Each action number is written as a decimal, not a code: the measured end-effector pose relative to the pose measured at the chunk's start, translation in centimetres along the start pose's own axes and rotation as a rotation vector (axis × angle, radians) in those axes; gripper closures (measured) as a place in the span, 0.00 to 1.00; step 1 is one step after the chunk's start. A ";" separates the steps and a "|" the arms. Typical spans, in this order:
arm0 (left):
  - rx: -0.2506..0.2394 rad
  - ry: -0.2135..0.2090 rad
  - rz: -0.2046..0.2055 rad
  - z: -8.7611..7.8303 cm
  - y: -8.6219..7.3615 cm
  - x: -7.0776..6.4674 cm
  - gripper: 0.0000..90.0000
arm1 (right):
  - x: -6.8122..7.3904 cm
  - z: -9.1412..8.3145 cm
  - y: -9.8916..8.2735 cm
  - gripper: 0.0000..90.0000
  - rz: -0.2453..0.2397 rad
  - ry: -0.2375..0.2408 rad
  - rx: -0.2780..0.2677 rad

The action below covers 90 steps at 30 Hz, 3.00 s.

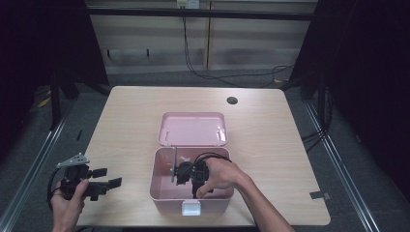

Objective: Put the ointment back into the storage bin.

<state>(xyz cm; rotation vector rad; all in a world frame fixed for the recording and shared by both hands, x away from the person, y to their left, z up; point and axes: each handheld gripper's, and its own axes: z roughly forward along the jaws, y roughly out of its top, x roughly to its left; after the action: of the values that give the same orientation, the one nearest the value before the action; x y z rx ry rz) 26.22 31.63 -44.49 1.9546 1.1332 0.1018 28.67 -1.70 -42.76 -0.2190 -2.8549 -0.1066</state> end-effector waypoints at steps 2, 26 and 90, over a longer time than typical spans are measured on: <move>0.000 0.001 -0.001 0.0 0.0 0.0 0.19 | 0.0 -0.3 -0.1 0.74 0.010 -0.005 0.000; 0.003 0.007 -0.011 0.0 -0.1 0.1 0.19 | 0.3 -3.6 -2.1 0.69 0.094 -0.059 -0.094; 0.021 0.005 -0.005 0.2 -0.1 0.0 0.20 | 2.0 -11.1 -12.1 0.54 0.298 -0.194 -0.249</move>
<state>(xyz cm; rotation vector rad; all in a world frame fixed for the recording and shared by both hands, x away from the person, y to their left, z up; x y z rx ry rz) 26.28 31.56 -44.68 1.9715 1.1462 0.0922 27.78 -14.36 -32.17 -0.7392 -2.9533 -0.3994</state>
